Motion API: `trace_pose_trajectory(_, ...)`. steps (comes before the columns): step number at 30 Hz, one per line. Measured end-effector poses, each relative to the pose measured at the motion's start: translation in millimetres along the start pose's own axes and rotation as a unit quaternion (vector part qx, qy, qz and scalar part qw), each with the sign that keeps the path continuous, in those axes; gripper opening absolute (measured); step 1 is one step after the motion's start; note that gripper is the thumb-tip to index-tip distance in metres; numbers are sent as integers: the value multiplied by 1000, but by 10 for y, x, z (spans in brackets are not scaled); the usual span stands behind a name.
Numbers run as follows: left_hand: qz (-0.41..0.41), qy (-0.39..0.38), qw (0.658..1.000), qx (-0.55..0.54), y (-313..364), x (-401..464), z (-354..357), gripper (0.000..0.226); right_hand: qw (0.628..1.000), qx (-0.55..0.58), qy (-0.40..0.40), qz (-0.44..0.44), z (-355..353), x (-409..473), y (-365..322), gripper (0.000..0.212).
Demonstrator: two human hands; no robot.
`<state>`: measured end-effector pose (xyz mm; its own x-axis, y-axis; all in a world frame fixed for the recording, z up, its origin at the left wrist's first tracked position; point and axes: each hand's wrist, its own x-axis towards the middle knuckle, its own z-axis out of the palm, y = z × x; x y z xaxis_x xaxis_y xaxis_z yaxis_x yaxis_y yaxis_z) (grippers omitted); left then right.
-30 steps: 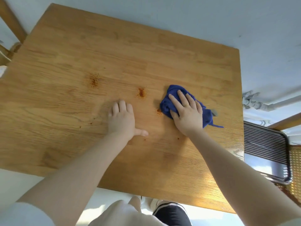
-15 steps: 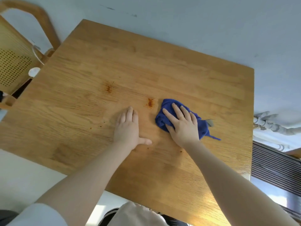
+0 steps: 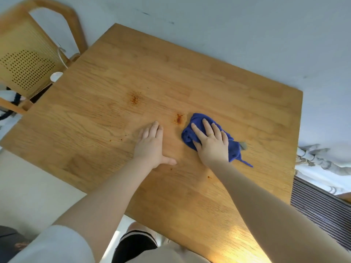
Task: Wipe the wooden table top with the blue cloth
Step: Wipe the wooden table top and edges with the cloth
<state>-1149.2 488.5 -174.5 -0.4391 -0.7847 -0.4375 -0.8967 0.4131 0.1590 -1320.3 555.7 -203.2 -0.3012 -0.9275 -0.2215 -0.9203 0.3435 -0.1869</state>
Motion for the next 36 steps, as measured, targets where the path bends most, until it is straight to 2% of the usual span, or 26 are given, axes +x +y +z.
trace_pose_trajectory(3,-1,3,1000,3,6,7,-22,124,998,-10,-18,-67,67,-304,-142,52)
trace_pose_trajectory(6,7,4,1000,4,7,32,-38,124,997,4,-13,-79,60,-156,-163,49)
trace_pose_trajectory(9,36,18,999,20,-54,69,-32,123,999,4,15,-36,37,298,-206,47)
trace_pose_trajectory(11,70,-2,997,16,-163,80,-94,112,1000,17,13,22,7,603,-273,46)
trace_pose_trajectory(14,89,-51,992,-67,-374,131,-279,92,998,19,9,62,-11,678,-349,46)
trace_pose_trajectory(15,90,-31,992,-77,-450,170,-335,87,998,9,12,55,12,589,-377,46)
trace_pose_trajectory(18,106,77,991,-2,-634,307,-489,82,999,4,18,28,106,254,-593,48)
trace_pose_trajectory(23,85,28,996,19,-979,514,-595,90,1000,1,6,2,82,493,-815,48)
trace_pose_trajectory(27,63,40,995,65,-1270,685,-681,99,997,18,17,72,-1,1045,-724,46)
trace_pose_trajectory(30,34,27,992,115,-1368,812,-714,118,995,14,25,98,24,1011,-833,47)
trace_pose_trajectory(33,26,4,992,126,-1409,903,-713,133,999,-9,32,26,182,662,-1052,51)
trace_pose_trajectory(36,36,-12,992,121,-1446,979,-717,138,1000,-16,13,-23,182,540,-1066,54)
